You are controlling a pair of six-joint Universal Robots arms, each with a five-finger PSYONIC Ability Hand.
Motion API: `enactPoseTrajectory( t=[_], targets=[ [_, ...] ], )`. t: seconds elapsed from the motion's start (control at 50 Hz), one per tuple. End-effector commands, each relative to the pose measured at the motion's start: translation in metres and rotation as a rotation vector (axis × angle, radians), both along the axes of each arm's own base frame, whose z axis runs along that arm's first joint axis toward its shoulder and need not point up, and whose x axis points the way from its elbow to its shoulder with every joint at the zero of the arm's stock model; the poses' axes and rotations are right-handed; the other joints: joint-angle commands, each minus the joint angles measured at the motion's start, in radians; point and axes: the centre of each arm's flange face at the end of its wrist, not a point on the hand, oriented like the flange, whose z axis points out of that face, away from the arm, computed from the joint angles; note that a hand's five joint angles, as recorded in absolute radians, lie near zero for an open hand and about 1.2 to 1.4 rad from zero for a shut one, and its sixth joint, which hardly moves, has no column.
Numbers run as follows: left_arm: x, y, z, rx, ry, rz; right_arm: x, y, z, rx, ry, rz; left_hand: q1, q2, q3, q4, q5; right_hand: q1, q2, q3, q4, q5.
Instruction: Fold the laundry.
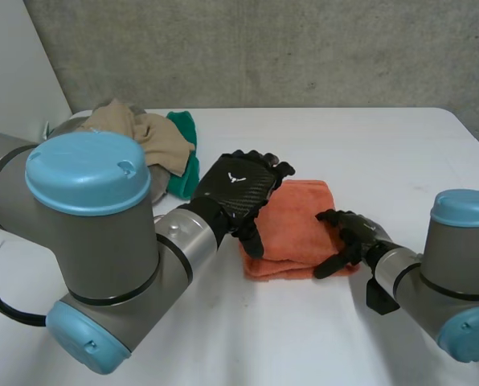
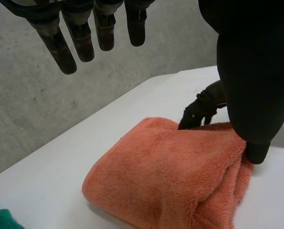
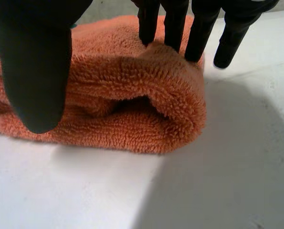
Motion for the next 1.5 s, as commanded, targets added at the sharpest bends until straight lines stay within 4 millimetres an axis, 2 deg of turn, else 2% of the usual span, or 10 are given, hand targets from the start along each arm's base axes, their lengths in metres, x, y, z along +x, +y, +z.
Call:
enactPoseTrajectory(
  t=[0.02, 0.1, 0.3, 0.54, 0.72, 0.88, 1.0, 1.18, 1.3, 1.5],
  targets=[
    [0.003, -0.005, -0.002, -0.001, 0.007, 0.004, 0.008, -0.002, -0.009, -0.018, 0.022, -0.008, 0.003, -0.003, -0.01, 0.001, -0.02, 0.413, 0.412, 0.416, 0.417, 0.415],
    [0.002, -0.005, -0.002, -0.002, 0.011, -0.005, 0.01, -0.004, -0.01, -0.029, 0.016, -0.018, 0.003, -0.003, -0.01, 0.001, -0.02, 1.009, 1.008, 1.012, 1.013, 1.011],
    [-0.001, -0.008, 0.007, -0.026, 0.03, -0.009, 0.007, -0.046, 0.032, -0.215, -0.031, -0.107, 0.0, -0.006, -0.013, -0.002, -0.023, 1.01, 1.009, 1.013, 1.013, 1.012],
    [-0.016, -0.013, 0.037, -0.108, 0.101, -0.031, -0.072, -0.181, 0.038, -0.399, -0.025, -0.409, 0.003, -0.003, -0.01, 0.001, -0.02, 1.01, 1.009, 1.013, 1.013, 1.012],
    [-0.025, -0.004, 0.048, -0.126, 0.131, -0.06, -0.102, -0.219, 0.019, -0.358, 0.008, -0.476, 0.006, 0.0, -0.007, 0.004, -0.017, 1.01, 1.009, 1.013, 1.013, 1.012],
    [-0.028, -0.006, 0.039, -0.113, 0.119, -0.062, -0.156, -0.252, 0.043, -0.467, 0.004, -0.588, 0.009, 0.003, -0.004, 0.007, -0.014, 1.01, 1.009, 1.013, 1.013, 1.012],
    [-0.032, -0.004, 0.035, -0.102, 0.112, -0.071, -0.176, -0.256, 0.031, -0.419, 0.02, -0.609, 0.012, 0.006, -0.001, 0.01, -0.011, 1.01, 1.009, 1.013, 1.013, 1.012],
    [-0.033, -0.001, 0.033, -0.082, 0.123, -0.074, -0.164, -0.232, 0.031, -0.333, 0.018, -0.486, 0.012, 0.006, -0.001, 0.01, -0.011, 0.973, 0.972, 0.976, 0.977, 0.975],
    [-0.035, 0.009, 0.027, -0.055, 0.117, -0.09, -0.153, -0.21, 0.045, -0.343, 0.164, -0.34, 0.009, 0.003, -0.004, 0.007, -0.014, -0.067, -0.068, -0.064, -0.064, -0.065],
    [-0.03, 0.014, 0.018, -0.028, 0.093, -0.092, -0.143, -0.173, 0.075, -0.438, 0.492, -0.18, 0.003, -0.003, -0.01, 0.001, -0.02, -0.212, -0.213, -0.209, -0.208, -0.21]
  ],
)
